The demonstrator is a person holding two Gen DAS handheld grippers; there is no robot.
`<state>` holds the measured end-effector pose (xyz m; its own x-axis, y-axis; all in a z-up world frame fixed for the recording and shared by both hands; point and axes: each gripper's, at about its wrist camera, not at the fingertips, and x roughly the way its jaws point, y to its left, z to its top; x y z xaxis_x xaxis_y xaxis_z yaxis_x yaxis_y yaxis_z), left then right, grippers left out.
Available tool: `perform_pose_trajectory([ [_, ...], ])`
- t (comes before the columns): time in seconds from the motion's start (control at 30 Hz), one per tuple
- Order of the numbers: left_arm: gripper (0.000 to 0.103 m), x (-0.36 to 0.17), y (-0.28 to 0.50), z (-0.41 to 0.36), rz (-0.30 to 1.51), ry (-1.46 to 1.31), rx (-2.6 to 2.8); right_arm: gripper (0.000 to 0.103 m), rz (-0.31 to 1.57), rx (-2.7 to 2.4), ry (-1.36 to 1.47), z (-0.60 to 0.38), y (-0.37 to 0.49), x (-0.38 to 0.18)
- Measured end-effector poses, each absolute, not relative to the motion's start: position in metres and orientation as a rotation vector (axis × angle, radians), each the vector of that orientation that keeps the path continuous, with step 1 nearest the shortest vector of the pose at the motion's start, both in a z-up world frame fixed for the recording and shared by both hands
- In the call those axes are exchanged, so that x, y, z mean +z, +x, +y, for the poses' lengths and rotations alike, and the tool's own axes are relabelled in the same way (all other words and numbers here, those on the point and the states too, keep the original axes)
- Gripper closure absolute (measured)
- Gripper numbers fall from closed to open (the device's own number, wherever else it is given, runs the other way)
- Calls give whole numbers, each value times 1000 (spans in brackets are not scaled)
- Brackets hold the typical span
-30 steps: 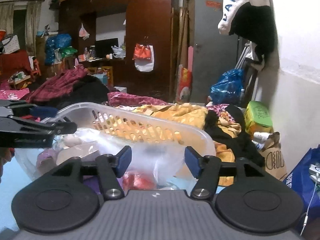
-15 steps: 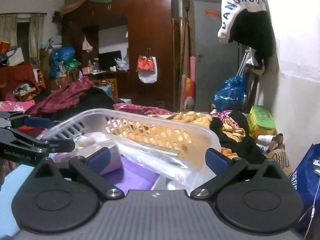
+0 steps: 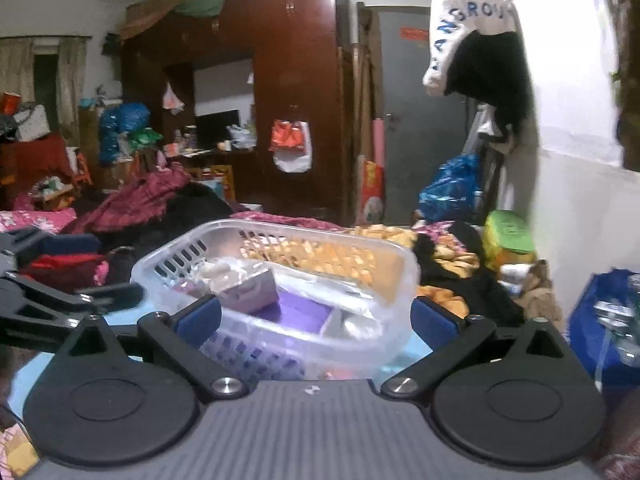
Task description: Organize objects
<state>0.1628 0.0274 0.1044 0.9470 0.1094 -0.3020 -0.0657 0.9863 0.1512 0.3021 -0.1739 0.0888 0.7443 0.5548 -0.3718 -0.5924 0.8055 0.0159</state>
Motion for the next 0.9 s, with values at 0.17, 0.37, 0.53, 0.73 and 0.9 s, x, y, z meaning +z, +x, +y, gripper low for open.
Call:
perform_pose_trajectory([
  [0.17,5,123,112,10,284,188,104,0,319,637,-80,-189,270,94],
  [0.37,4,130,78,11,265,147,124,0,223,667,-45,-198,231,94],
  [0.53,4,97,85,20,245,54,87,0,166,599,-27,-192,219,56],
  [0.73,4,65,122,31,295,4,112,0,212,564,-74,-167,242,30],
  [0.9,4,49,127,33,320,-31,74,0,283,573,-18,-172,264,17],
])
